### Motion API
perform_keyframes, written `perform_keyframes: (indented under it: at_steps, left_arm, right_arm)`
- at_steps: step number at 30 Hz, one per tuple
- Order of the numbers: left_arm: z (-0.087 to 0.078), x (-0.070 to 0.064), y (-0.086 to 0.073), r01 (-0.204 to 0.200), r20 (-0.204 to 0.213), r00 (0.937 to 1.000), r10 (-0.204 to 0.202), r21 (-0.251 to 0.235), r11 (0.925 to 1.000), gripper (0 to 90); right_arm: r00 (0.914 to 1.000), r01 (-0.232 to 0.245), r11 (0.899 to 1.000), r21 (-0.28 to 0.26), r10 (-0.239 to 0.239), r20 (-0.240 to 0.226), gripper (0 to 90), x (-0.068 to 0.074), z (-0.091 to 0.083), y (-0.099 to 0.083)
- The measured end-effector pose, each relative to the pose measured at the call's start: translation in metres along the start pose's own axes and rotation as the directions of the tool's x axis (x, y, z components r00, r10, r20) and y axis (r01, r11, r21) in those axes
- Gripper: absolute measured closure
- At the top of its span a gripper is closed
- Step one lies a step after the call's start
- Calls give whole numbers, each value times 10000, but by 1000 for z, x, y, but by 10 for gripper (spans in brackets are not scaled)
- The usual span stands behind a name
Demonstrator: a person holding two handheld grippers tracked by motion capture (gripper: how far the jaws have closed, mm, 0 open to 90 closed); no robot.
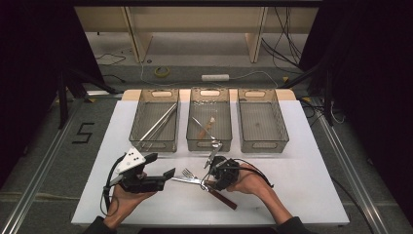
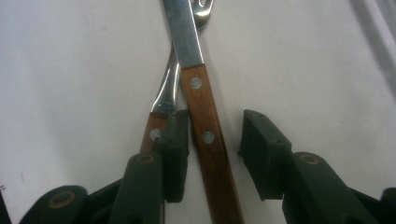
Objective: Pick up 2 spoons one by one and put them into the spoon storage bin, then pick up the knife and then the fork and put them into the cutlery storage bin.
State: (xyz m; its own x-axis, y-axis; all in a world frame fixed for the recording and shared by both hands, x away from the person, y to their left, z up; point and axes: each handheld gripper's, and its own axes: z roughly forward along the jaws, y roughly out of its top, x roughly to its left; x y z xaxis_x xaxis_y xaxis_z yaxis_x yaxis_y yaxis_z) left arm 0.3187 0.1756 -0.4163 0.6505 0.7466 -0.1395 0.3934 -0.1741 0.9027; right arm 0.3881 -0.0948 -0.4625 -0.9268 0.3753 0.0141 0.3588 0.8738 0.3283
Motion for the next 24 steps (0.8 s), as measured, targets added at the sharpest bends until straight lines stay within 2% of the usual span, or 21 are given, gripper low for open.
perform_keyframes:
  at_steps: [6, 7, 16, 21, 24]
  left_arm:
    - [0, 0, 0, -61, -5, 10000, 61, 42, 10000, 160]
    - [0, 0, 0, -42, -10, 10000, 42, 40, 10000, 160]
    - [0, -1, -1, -55, -23, 10000, 55, 29, 10000, 160]
    - [-2, -1, -1, -81, -45, 10000, 81, 0, 10000, 160]
    - [-2, -1, -1, -72, -50, 10000, 72, -4, 10000, 160]
  right_arm:
    - [9999, 144, 9999, 93, -145, 17, 704, 4, 0, 0]
    - [9995, 314, 9995, 40, -314, 29, 708, 3, 0, 0]
    - [9990, 432, 9989, 166, -433, 91, 732, 6, 0, 2]
    - [9964, 832, 9961, 277, -836, 153, 765, 9, 0, 3]
    - [9957, 914, 9954, 277, -918, 126, 767, 9, 0, 4]
